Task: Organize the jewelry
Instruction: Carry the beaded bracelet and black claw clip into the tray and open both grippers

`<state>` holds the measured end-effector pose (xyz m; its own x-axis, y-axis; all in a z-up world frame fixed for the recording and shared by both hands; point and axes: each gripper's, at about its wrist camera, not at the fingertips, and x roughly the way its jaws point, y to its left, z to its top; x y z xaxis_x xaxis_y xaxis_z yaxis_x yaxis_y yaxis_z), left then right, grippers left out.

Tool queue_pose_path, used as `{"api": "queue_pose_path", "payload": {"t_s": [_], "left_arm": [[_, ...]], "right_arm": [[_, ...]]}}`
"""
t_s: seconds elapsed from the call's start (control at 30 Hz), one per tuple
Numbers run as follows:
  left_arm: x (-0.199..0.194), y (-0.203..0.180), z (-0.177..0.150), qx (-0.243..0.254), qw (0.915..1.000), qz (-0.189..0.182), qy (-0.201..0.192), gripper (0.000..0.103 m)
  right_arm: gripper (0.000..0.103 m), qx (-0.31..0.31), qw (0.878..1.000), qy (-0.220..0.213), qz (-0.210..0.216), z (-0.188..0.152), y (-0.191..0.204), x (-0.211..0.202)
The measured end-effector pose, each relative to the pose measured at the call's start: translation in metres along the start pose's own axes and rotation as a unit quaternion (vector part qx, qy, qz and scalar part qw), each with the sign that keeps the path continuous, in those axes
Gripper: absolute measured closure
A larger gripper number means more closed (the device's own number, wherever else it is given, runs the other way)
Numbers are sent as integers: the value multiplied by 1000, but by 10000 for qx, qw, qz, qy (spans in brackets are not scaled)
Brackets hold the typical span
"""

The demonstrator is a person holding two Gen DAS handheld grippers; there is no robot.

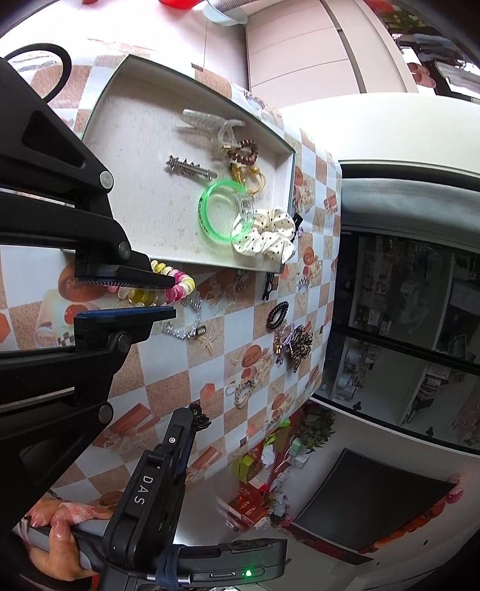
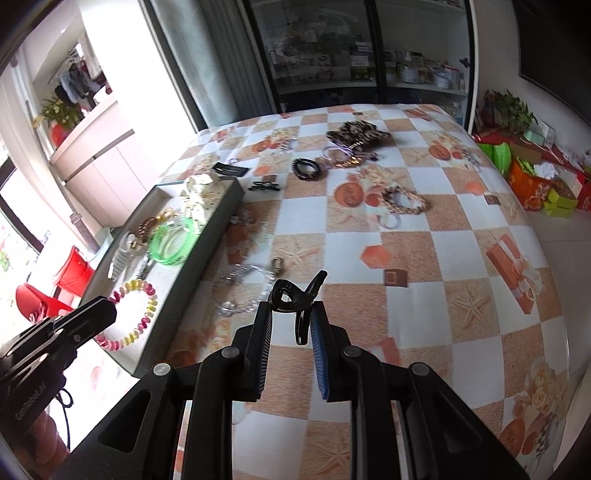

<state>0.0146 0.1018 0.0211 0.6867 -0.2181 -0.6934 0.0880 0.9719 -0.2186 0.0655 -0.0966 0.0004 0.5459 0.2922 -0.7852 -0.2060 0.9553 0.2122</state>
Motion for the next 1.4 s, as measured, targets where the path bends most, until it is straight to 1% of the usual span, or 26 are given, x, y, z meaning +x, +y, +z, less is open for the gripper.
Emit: {"api": "queue_pose_path", "payload": {"t_s": [0.13,0.4,0.53,0.67,0.97,1.17,1.4], "left_arm": [[-7,19,-1,-88,9999,107,-71,91],[-15,70,-2,-343,9980,510,-142,91],[-10,93,-5,-456,9966,684,-83,91],[2,110,-6,-530,9950,850,16,91],[28,134,-10,-675,9921,1023,258,91],[41,141,-12,-769,9909,1026,418,91],[49,144,-17,-792,9893,1102,535,91]], "right_arm": [[80,-147,9999,-20,67,5,18,-2],[80,-513,9983,13,287,18,62,6],[80,-705,9966,70,409,25,85,16],[80,-873,9941,269,591,30,108,34],[80,-1195,9863,786,818,28,149,81],[80,-1248,9816,1140,888,26,163,113],[80,-1261,9787,1392,830,23,168,139]]}}
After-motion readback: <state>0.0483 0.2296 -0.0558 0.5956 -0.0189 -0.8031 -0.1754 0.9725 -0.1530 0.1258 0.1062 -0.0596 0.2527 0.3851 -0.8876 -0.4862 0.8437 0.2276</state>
